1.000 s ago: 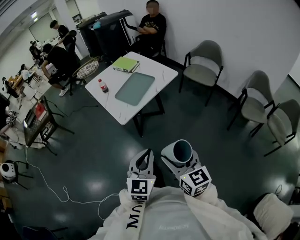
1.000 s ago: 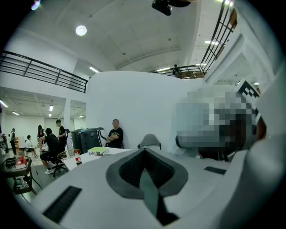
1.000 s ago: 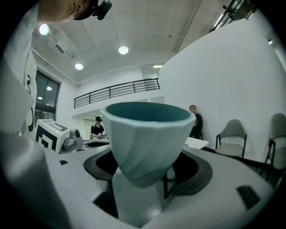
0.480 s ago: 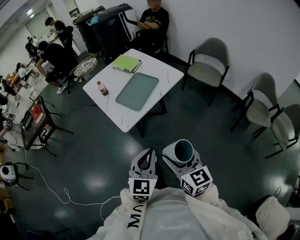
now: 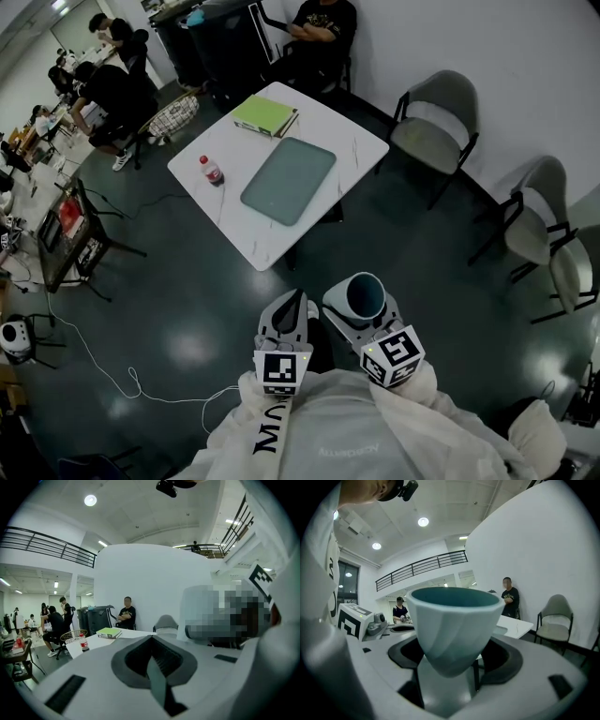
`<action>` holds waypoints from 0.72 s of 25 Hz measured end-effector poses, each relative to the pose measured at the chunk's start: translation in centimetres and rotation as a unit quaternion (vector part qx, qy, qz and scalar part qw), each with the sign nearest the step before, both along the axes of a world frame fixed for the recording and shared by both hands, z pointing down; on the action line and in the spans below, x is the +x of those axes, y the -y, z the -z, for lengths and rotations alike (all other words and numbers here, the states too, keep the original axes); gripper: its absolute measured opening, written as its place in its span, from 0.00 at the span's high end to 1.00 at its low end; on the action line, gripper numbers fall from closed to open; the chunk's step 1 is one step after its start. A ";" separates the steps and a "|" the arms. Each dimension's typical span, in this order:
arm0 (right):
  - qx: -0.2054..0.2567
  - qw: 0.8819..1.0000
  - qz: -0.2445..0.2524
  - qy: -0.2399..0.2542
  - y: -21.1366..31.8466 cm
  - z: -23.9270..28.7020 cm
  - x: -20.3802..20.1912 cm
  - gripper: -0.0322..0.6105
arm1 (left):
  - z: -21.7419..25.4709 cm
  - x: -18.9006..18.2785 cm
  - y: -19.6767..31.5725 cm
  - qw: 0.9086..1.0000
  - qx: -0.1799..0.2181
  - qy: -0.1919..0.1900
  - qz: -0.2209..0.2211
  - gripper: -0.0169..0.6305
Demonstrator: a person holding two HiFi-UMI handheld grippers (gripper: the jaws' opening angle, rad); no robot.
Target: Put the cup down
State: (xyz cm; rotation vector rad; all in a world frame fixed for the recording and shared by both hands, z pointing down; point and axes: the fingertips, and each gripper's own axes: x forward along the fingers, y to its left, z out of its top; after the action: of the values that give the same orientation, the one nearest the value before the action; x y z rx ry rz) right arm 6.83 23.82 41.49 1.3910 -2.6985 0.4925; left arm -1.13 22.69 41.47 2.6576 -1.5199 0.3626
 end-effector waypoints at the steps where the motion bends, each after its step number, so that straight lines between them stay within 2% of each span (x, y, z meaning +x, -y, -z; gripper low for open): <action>1: -0.003 1.000 0.001 -0.001 0.7 -0.1 -0.4 0.39 | -0.2 -0.4 0.7 1.000 -0.004 -0.001 0.002 0.96; 7: -0.009 1.000 0.014 -0.013 4.9 0.3 -2.6 0.39 | -0.9 -2.7 5.3 1.000 -0.020 -0.009 0.013 0.96; 11: -0.018 1.000 0.014 -0.016 7.7 0.0 -3.4 0.39 | -0.5 -3.6 8.5 1.000 -0.016 -0.022 0.016 0.96; 18: -0.024 0.999 0.013 -0.020 13.6 0.2 -5.0 0.39 | -0.4 -5.8 14.2 0.999 -0.023 -0.021 0.024 0.96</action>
State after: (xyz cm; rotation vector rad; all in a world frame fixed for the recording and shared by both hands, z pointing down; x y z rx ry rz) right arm 1.88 10.21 41.27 1.3369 -2.6505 0.5181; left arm -6.97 8.49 41.88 2.5722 -1.5390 0.3324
